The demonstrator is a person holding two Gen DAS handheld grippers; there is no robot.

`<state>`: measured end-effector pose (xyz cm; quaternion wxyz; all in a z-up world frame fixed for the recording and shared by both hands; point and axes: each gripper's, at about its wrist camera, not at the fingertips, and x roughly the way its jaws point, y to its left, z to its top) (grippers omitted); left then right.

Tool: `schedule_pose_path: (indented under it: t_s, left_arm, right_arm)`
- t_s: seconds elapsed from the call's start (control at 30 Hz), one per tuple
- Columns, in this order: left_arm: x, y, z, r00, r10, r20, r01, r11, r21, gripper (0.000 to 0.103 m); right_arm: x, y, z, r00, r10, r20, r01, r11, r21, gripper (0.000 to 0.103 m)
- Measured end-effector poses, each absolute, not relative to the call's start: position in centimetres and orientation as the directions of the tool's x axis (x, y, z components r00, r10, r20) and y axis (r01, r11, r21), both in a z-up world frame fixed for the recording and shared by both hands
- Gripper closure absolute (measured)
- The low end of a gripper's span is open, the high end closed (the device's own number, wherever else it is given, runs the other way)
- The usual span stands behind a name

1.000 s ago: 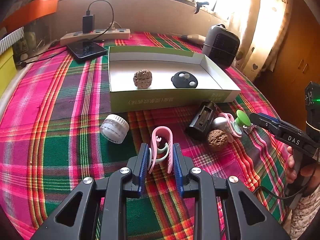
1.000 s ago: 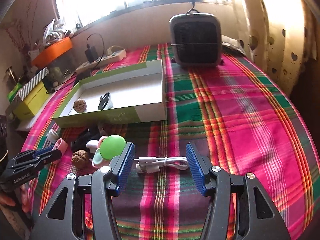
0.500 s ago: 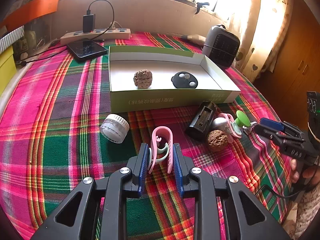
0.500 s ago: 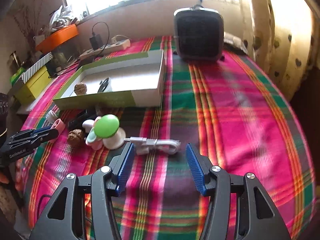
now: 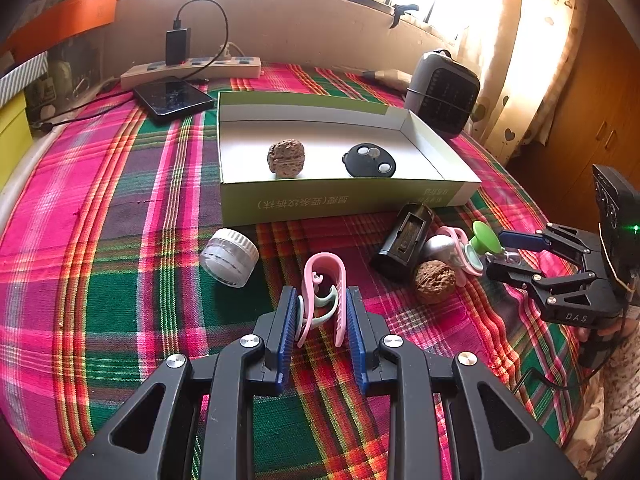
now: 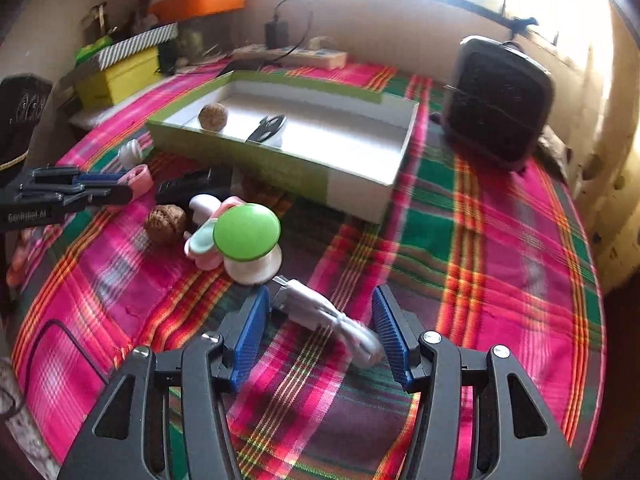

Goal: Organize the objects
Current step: 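Grasp the white USB cable with the right gripper while left holds the clip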

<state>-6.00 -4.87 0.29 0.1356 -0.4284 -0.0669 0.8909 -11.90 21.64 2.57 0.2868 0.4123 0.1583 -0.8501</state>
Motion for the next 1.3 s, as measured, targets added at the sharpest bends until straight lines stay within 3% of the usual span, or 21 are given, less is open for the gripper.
schedule_pose_path:
  t_s: [0.17,0.27,0.83,1.0,1.07,1.23,1.3]
  left_arm:
    - [-6.0,-4.8,0.3,-0.596,0.3,-0.745,-0.185,-0.954,-0.236,0.08]
    - [-6.0,-4.8,0.3,-0.596,0.298,-0.746,-0.185,-0.955,-0.233,0.08]
    - [-6.2,-4.3,0.3,-0.6,0.278,-0.75,-0.181,-0.961,-0.211,0.08]
    - [-6.3,-4.3,0.3,-0.601,0.277,-0.75,-0.181,-0.961,-0.21,0.08]
    - [-6.3,-4.3,0.3,-0.6,0.278,-0.75,-0.181,-0.96,-0.212,0.08]
    - [-6.3,-4.4,0.3,-0.6,0.279,-0.749,-0.181,-0.96,-0.213,0.08]
    - [-6.3,-4.3,0.4,-0.6,0.282,-0.749,-0.18,-0.959,-0.217,0.08]
  right_arm:
    - [-11.6,22.2,2.4,-0.5,-0.359,-0.788,0.593,-0.805,-0.009,0.049]
    - [-11.3,22.3,2.6,-0.512,-0.341,-0.788,0.574,-0.819,-0.019,0.067]
    - [-10.6,22.2,2.5,-0.497,-0.366,-0.787,0.585,-0.811,0.008,0.065]
    - [-10.4,22.4,2.5,-0.458,-0.414,-0.787,0.638,-0.769,0.033,0.052]
    - [-10.5,22.8,2.4,-0.444,-0.438,-0.781,0.646,-0.761,0.06,0.051]
    - [-10.2,22.4,2.3,-0.461,-0.411,-0.786,0.658,-0.753,0.008,0.051]
    - [-10.4,22.7,2.4,-0.471,-0.405,-0.784,0.642,-0.766,0.01,0.062]
